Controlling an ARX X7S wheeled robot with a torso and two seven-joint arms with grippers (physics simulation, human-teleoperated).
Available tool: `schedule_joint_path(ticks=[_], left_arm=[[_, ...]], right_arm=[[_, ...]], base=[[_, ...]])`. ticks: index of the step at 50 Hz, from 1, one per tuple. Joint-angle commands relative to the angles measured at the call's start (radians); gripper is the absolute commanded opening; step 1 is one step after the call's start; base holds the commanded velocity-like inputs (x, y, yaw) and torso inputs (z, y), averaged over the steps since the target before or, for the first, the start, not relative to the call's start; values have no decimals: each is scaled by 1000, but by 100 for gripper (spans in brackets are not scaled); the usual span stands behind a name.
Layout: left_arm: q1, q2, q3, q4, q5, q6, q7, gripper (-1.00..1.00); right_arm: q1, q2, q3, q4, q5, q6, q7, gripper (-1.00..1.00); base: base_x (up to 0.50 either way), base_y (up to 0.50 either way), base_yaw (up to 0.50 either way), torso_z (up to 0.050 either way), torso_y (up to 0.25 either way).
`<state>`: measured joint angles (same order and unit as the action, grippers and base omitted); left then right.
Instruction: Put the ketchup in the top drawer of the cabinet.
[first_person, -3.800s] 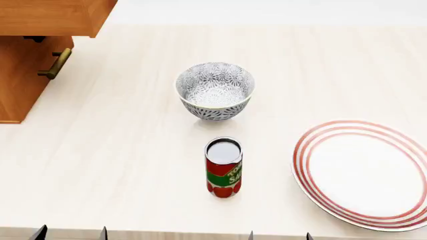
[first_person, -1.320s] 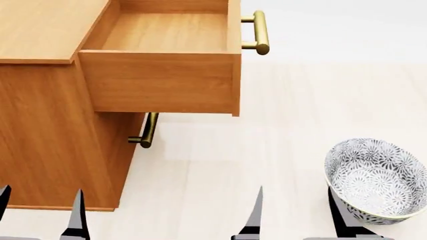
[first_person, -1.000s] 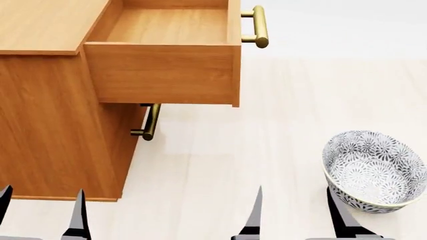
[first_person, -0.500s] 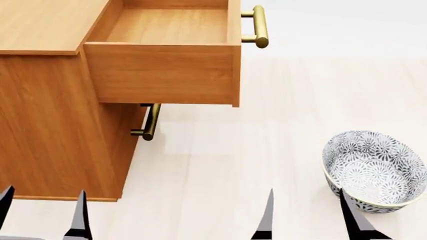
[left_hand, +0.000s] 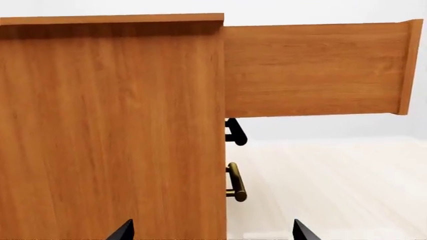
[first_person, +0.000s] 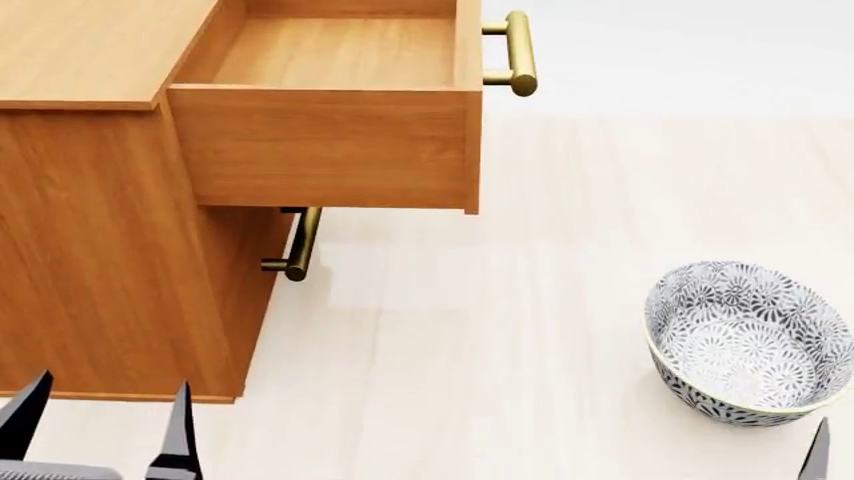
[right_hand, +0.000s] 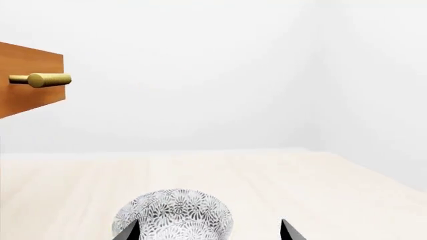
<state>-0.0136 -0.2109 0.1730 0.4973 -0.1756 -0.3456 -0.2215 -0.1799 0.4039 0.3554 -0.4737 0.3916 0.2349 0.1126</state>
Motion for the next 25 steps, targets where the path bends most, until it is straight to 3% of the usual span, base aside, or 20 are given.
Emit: schedule_joint_path(ticks=[1, 25], left_arm=[[-9, -2, 9, -20, -5, 5, -5, 100], [-27, -6, 31, -36, -4, -1, -20, 100]], right_arm=[[-31, 30, 88, 69, 67, -47, -65, 100], [-202, 33, 113, 115, 66, -266, -280, 100]], base=[[0, 0, 0, 0, 0], [0, 0, 0, 0, 0]])
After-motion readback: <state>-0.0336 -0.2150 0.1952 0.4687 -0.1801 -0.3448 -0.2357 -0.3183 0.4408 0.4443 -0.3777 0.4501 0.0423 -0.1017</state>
